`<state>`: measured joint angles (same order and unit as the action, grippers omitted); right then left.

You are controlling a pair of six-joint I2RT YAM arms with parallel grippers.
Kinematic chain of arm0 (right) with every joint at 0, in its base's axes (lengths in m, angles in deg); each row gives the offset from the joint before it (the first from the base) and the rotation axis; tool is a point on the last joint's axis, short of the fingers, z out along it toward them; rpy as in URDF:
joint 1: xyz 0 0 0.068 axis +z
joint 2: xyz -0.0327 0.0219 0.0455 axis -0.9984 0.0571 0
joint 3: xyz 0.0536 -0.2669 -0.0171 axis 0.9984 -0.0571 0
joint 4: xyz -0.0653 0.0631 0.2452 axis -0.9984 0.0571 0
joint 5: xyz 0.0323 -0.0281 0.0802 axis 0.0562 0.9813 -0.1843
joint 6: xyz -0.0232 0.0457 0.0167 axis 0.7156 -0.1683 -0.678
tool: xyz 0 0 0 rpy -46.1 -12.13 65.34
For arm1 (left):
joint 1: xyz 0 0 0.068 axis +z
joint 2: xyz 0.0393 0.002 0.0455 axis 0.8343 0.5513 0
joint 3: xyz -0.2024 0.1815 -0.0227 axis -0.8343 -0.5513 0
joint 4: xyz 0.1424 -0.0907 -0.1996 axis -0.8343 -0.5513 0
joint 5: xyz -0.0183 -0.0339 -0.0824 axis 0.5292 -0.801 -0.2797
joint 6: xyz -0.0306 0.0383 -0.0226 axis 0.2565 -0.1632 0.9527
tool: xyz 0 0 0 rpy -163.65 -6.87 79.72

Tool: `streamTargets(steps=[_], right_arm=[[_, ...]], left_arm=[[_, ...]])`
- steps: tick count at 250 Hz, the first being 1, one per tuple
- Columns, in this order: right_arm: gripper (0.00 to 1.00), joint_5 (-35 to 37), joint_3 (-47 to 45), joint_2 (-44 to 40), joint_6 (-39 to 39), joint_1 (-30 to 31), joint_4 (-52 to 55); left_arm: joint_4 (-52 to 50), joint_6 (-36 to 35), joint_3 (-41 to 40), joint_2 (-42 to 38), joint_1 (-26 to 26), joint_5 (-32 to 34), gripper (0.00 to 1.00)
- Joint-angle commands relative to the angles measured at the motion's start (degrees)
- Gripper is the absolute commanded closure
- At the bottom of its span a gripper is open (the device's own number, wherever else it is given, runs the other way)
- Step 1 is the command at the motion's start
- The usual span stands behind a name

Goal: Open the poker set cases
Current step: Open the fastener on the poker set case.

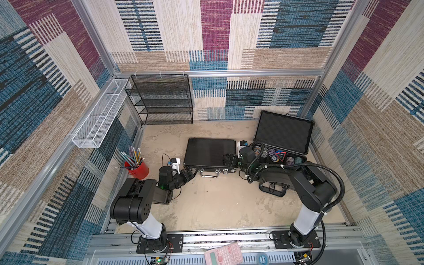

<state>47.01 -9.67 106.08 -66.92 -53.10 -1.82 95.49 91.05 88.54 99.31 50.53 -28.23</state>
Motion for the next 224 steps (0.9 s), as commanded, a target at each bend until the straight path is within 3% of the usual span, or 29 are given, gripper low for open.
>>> streamTargets(steps=[1,55,224], right_arm=[[0.03,0.65,-0.61,1.07,-0.65,-0.16,12.21],[0.03,0.53,-0.37,1.18,-0.54,-0.16,12.39],[0.03,1.31,0.06,1.80,0.04,-0.18,13.91]], left_arm=[[0.07,-0.56,-0.11,1.50,0.11,-1.11,0.04],[2.15,-1.48,-0.11,3.18,0.13,-2.58,0.04],[25.44,5.27,-3.58,12.90,1.36,-7.70,0.08]])
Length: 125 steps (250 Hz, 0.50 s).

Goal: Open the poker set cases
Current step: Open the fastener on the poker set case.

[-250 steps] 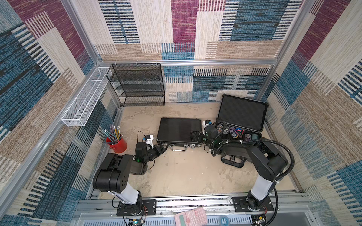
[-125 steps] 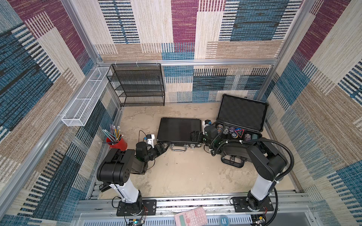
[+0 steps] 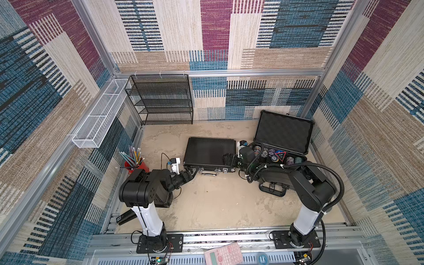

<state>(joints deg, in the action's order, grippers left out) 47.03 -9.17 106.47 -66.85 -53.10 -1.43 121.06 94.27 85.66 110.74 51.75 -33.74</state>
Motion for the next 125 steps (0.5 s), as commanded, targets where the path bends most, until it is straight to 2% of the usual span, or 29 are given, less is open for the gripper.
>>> streamTargets(steps=[1,125], right_arm=[[0.04,1.29,-0.41,1.40,-0.04,-0.16,13.55],[0.08,2.33,0.24,2.18,0.20,-0.14,15.65]], left_arm=[[-0.13,2.06,-0.72,1.45,0.14,-2.24,0.08],[-0.11,4.05,-2.91,-3.36,0.49,-2.20,0.08]])
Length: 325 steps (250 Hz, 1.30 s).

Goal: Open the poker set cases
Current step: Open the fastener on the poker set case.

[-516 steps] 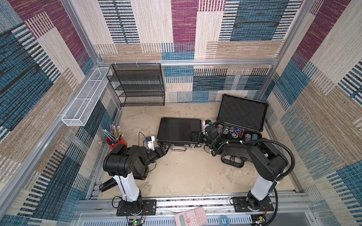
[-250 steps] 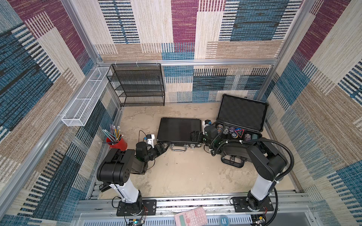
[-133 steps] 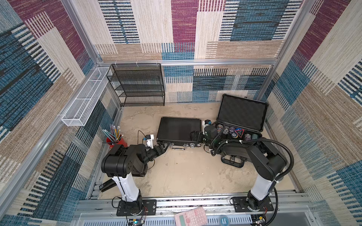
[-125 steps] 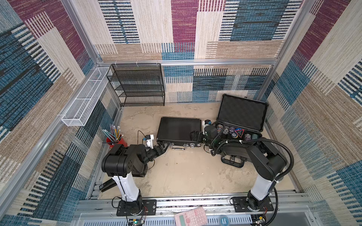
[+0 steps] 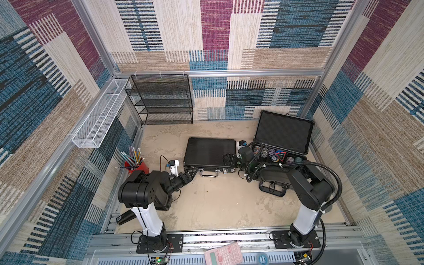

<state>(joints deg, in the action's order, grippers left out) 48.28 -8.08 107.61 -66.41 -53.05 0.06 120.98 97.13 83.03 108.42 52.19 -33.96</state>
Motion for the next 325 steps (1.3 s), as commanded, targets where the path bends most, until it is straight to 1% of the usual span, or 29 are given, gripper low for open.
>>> streamTargets(steps=[1,106,203,249,274,293,308,325], right_arm=[[0.08,1.05,-0.86,1.04,-0.27,-0.18,14.18],[0.09,1.92,-0.61,1.68,0.06,-0.19,15.25],[0.09,2.86,-0.82,1.67,0.14,-0.18,15.88],[0.09,3.09,-0.81,1.64,0.26,-0.21,15.96],[0.08,3.04,-0.80,1.53,0.29,-0.18,16.05],[0.08,2.73,-0.75,1.19,0.22,-0.19,15.88],[0.06,2.40,-0.73,0.71,0.07,-0.18,15.55],[0.03,1.55,-1.05,-0.29,-0.60,-0.26,14.38]], left_arm=[[-0.03,1.20,-0.35,-1.06,0.05,-1.99,0.08],[-0.01,5.38,-1.97,-6.34,0.12,-1.29,0.08],[-0.31,7.66,-3.33,-10.03,0.14,-0.67,0.08],[-1.22,8.95,-4.08,-12.34,0.14,0.62,0.08],[-5.38,8.32,-3.69,-15.50,0.19,0.96,0.08],[-10.86,6.89,-3.07,-19.33,0.14,1.16,0.08],[-17.80,4.68,-2.03,-23.39,0.14,1.46,0.08],[-28.19,0.78,-0.33,-28.78,0.14,1.85,0.07]])
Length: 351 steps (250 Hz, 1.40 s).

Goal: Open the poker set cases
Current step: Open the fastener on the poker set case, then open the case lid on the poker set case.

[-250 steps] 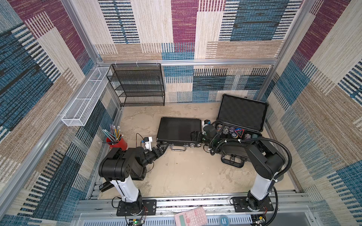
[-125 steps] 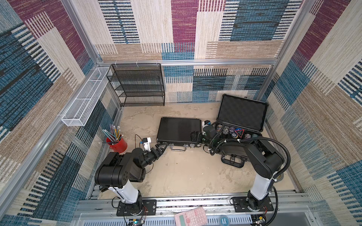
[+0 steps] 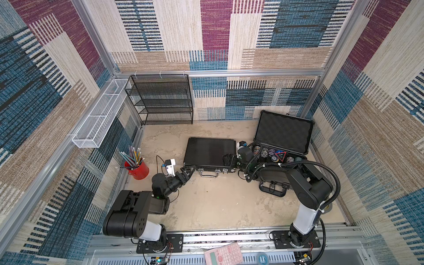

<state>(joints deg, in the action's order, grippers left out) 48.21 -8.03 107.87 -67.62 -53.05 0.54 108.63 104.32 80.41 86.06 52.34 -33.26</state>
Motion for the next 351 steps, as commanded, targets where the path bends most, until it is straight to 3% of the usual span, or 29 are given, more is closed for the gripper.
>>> streamTargets(steps=[1,51,101,197,273,351], right_arm=[[0.03,1.57,-1.13,-0.63,0.57,-0.27,13.81],[0.01,-0.51,-1.21,-4.34,0.35,-0.27,10.79],[0.01,-3.47,-0.23,-7.30,0.81,-0.27,9.20],[0.01,-6.09,-0.56,-9.07,-0.16,-0.27,8.74],[0.01,-8.12,-1.16,-7.93,-0.97,-0.49,6.84],[0.01,-11.48,-2.66,-7.44,-1.97,-1.20,3.33]], left_arm=[[-16.49,-6.68,2.38,-6.73,-0.01,1.21,0.07],[-42.96,-17.20,6.11,-20.89,-0.02,6.42,0.00],[-55.71,-22.40,11.00,-22.62,-0.06,9.98,0.01],[-56.15,-21.05,14.68,-13.98,-0.01,14.12,0.01],[-63.20,-25.18,21.54,-10.85,0.43,20.46,0.01],[-61.65,-25.44,26.63,-2.53,0.60,20.33,0.01]])
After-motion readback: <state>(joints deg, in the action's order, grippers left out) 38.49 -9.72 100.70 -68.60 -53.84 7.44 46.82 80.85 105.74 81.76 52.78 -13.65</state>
